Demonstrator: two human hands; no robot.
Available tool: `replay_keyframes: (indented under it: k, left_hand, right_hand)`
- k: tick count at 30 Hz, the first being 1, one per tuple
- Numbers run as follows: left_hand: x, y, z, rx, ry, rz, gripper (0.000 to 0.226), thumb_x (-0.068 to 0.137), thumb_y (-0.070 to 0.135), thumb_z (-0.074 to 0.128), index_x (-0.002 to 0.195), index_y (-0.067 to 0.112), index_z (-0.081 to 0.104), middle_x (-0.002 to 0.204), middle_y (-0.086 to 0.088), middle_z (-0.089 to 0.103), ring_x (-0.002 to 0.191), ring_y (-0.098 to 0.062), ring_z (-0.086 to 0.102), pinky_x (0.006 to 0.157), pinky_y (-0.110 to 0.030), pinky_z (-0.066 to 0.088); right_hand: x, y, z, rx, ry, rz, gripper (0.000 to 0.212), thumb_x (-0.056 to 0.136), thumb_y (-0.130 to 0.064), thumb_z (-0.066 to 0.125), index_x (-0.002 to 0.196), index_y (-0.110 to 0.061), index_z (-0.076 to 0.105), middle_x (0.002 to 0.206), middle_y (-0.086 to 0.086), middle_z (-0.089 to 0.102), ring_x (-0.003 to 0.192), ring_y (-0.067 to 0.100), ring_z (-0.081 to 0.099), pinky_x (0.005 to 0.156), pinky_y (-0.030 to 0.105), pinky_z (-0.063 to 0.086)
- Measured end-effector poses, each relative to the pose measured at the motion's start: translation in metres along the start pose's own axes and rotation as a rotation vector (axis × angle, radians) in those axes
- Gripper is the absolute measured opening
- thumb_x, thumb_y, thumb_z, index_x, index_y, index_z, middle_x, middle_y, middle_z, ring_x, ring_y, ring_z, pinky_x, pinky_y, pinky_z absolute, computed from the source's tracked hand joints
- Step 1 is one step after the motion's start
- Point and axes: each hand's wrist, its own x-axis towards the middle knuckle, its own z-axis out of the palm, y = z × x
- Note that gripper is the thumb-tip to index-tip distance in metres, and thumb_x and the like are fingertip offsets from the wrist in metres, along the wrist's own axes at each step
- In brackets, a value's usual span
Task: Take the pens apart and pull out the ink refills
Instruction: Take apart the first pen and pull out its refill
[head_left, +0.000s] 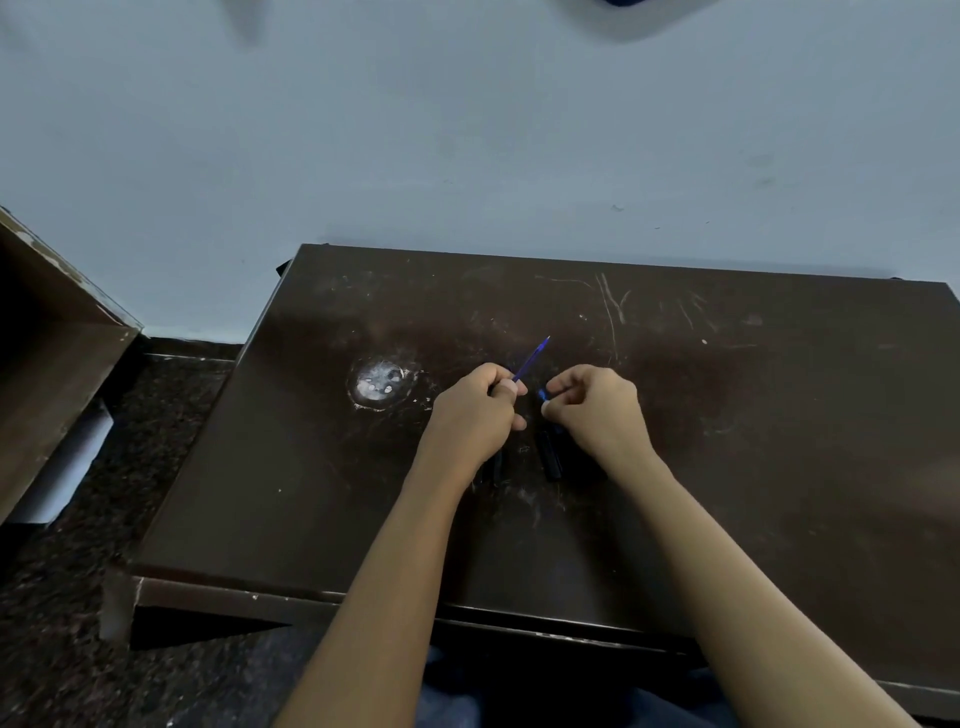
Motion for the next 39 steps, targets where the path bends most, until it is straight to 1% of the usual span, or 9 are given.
replay_keyframes:
  k: [7,11,17,21,26,29,32,35,39]
  left_hand:
    - [-0.001,0.001,0.000,-0.007,-0.002,-0.004,0.025,0.099,0.026,0.038,0.099,0.025,0.063,0.073,0.005,0.066,0.054,-0.002,0.045,0.051,-0.024,0.032]
    - [-0.001,0.002,-0.002,-0.018,-0.007,-0.006,0.025,0.100,0.025,0.037,0.100,0.024,0.062,0.075,0.004,0.066,0.050,-0.001,0.043,0.050,-0.024,0.031]
    - [-0.002,0.001,-0.004,-0.019,-0.038,-0.004,0.022,0.099,0.026,0.039,0.095,0.026,0.061,0.074,0.003,0.068,0.050,-0.006,0.042,0.048,-0.024,0.030]
    - [-0.003,0.000,-0.004,-0.028,-0.113,-0.014,0.016,0.098,0.029,0.043,0.092,0.029,0.058,0.075,0.003,0.068,0.053,-0.006,0.044,0.048,-0.024,0.029]
    - [-0.003,0.001,-0.006,-0.027,-0.153,-0.017,0.019,0.098,0.029,0.042,0.090,0.029,0.059,0.074,0.003,0.067,0.056,-0.007,0.044,0.051,-0.026,0.031]
    - [-0.003,0.002,-0.008,-0.041,-0.140,-0.026,0.019,0.099,0.027,0.041,0.093,0.028,0.059,0.075,0.003,0.066,0.056,-0.006,0.041,0.066,-0.028,0.036]
    - [-0.004,0.001,-0.010,-0.043,-0.116,-0.013,0.021,0.100,0.027,0.040,0.091,0.028,0.059,0.076,0.003,0.066,0.056,-0.006,0.040,0.061,-0.025,0.036]
    - [-0.003,0.000,-0.011,-0.043,-0.094,-0.010,0.021,0.099,0.026,0.040,0.090,0.029,0.059,0.076,0.003,0.067,0.055,-0.006,0.041,0.050,-0.024,0.031]
    - [-0.002,-0.001,-0.011,-0.036,-0.087,-0.012,0.020,0.099,0.027,0.040,0.094,0.028,0.060,0.077,0.003,0.068,0.053,-0.007,0.042,0.050,-0.022,0.032]
  right_hand:
    - [0.001,0.010,0.004,-0.096,-0.032,-0.049,0.014,0.078,-0.011,0.073,0.090,-0.015,0.068,0.072,-0.004,0.065,0.074,0.013,0.065,0.080,0.035,0.056]
    - [0.001,0.006,-0.004,-0.052,0.022,-0.047,0.007,0.083,-0.015,0.068,0.089,-0.014,0.071,0.075,-0.002,0.066,0.067,0.008,0.060,0.066,0.019,0.048]
    - [-0.006,-0.020,-0.018,0.654,-0.234,0.213,0.014,0.086,-0.018,0.068,0.095,-0.008,0.071,0.084,0.008,0.069,0.068,0.008,0.060,0.068,0.021,0.051]
    - [-0.014,-0.032,-0.013,0.792,-0.376,0.257,0.004,0.088,-0.013,0.065,0.088,-0.015,0.069,0.070,-0.005,0.070,0.059,-0.001,0.063,0.064,0.015,0.049]
    - [-0.009,-0.032,-0.018,1.031,-0.200,0.337,0.012,0.092,-0.009,0.056,0.089,-0.016,0.065,0.079,-0.001,0.066,0.065,0.007,0.063,0.067,0.021,0.051]
    - [0.009,-0.033,-0.036,1.245,-0.035,0.336,0.017,0.096,-0.010,0.048,0.094,-0.017,0.063,0.077,-0.003,0.062,0.068,0.009,0.063,0.071,0.028,0.054]
    - [0.037,-0.039,-0.045,0.974,0.073,0.206,0.024,0.097,-0.006,0.042,0.103,-0.011,0.065,0.075,0.000,0.055,0.065,0.010,0.055,0.072,0.027,0.052]
    - [0.065,-0.046,-0.035,0.259,0.106,-0.019,0.025,0.096,-0.011,0.047,0.110,-0.012,0.068,0.083,-0.002,0.060,0.074,0.011,0.055,0.074,0.027,0.050]
    - [0.095,-0.047,-0.006,-0.261,-0.043,-0.233,0.014,0.087,-0.008,0.060,0.095,-0.015,0.069,0.107,0.009,0.067,0.099,0.025,0.062,0.085,0.029,0.047]
